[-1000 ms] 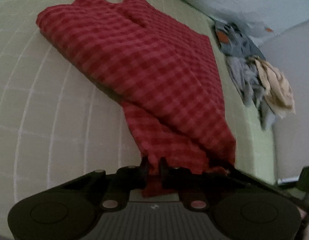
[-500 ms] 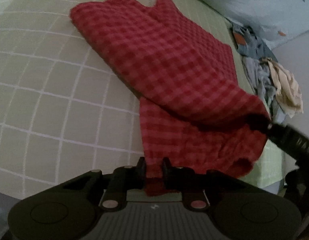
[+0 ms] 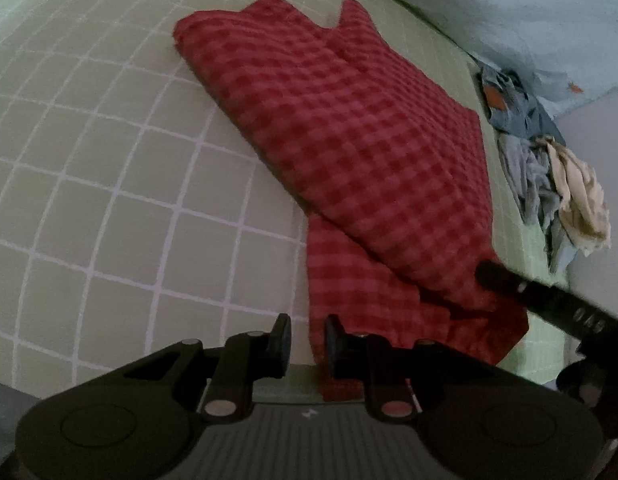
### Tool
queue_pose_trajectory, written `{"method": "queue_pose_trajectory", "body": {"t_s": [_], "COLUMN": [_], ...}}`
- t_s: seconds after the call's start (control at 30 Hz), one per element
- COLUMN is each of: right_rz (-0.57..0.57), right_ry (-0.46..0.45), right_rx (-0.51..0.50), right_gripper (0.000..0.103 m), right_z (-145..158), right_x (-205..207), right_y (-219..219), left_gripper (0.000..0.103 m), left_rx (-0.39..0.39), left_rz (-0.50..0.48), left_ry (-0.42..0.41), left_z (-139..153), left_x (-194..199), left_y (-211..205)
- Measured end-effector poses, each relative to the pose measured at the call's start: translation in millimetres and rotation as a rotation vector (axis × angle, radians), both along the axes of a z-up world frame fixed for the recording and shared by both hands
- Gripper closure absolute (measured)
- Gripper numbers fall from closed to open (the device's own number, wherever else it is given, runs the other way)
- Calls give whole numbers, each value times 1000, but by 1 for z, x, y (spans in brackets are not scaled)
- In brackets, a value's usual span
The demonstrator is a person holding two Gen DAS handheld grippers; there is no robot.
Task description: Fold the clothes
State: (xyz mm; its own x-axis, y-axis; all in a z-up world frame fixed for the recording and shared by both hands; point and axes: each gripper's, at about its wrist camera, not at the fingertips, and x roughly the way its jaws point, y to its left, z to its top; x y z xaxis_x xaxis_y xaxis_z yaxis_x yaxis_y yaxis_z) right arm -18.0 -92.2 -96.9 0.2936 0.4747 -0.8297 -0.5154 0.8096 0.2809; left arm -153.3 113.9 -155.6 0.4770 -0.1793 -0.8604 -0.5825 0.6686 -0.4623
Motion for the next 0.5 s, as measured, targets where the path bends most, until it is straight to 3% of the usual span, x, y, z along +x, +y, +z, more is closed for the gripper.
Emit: {"method": "queue_pose_trajectory", "body": {"t_s": [0.1, 0.27, 0.5], "right_rz": [-8, 85, 241], "right_ry": [-28, -109, -170], "right_rx": [23, 106, 137], "right_gripper": [57, 80, 79], "right_z": [5, 24, 31], "right_x": [-3, -3, 8], "right_y": [-6, 11, 73], "left_gripper": [81, 81, 81], "left_rx": [13, 21, 17], "left_rz": [-23, 16, 127], "left_ry": [8, -11, -46], "left_z": [-1, 4, 13], "left_x": [4, -1, -9], "left_y": [-5, 0, 30]}}
